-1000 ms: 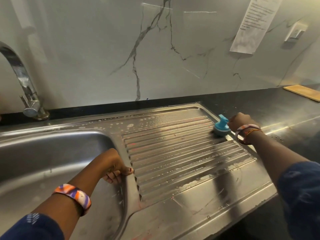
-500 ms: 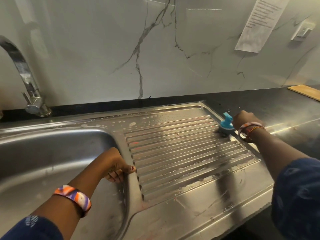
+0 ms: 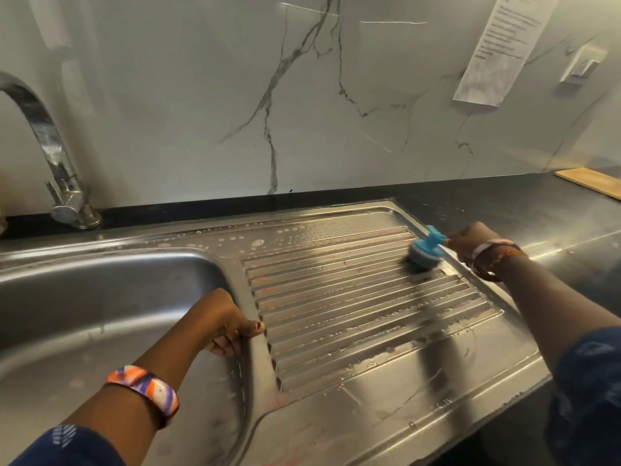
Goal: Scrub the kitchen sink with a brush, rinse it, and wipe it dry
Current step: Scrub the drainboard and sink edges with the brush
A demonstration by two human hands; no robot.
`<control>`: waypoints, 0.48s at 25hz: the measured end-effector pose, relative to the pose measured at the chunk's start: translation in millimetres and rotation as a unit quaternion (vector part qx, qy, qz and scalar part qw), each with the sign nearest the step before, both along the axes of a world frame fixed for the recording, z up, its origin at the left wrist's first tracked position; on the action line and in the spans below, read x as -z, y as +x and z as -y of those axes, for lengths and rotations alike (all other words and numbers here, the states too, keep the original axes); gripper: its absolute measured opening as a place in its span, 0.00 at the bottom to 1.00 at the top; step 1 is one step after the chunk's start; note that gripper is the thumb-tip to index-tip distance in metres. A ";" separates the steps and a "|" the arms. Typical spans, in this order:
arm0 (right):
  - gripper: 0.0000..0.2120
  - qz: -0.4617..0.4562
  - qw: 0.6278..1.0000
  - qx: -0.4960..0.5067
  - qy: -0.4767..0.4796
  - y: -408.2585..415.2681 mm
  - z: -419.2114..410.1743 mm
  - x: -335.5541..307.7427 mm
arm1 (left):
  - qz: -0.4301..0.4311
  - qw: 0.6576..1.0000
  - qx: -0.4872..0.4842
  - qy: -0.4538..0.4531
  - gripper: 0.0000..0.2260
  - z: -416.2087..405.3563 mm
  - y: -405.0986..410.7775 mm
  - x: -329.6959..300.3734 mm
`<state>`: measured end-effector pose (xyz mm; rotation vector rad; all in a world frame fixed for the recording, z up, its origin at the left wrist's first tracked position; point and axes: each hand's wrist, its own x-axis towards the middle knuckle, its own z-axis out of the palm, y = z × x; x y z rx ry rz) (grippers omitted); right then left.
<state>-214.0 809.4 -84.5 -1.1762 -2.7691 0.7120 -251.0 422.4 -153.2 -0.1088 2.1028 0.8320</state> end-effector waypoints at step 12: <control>0.16 -0.091 0.933 -0.347 0.029 19.2 254.6 31.2 | 0.003 1.000 -0.002 0.002 0.13 1.1 3.0 -8.8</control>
